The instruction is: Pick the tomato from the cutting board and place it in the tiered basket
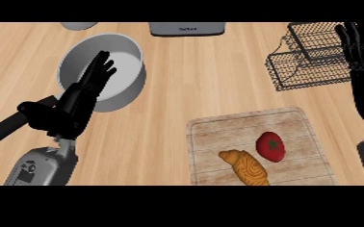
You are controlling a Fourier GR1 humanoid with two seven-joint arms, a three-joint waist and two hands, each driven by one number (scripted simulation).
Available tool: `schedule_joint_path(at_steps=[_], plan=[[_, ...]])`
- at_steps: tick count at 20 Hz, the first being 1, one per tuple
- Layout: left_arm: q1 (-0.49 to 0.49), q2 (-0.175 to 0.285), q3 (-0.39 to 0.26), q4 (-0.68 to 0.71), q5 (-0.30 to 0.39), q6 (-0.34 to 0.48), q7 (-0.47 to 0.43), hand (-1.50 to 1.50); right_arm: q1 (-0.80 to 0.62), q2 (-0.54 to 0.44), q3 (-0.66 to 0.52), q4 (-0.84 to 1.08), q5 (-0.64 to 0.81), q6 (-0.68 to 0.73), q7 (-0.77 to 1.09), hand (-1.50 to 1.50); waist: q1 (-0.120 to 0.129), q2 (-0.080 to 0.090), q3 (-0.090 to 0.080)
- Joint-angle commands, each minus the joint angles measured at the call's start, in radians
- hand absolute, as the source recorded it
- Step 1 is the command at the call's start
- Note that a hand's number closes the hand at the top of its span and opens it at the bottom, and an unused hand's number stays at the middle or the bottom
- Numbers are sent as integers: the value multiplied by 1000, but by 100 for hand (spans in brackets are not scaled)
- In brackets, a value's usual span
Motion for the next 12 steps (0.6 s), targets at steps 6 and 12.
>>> schedule_joint_path(at_steps=[6,12], plan=[[42,-15,56,48,-162,194,-73,0,229,183,-269,-11,-431,18,-43,150,-49,1,-17],[95,-69,-16,45,-180,203,-72,0,335,289,-248,71,-690,210,80,-150,-29,2,-17]])
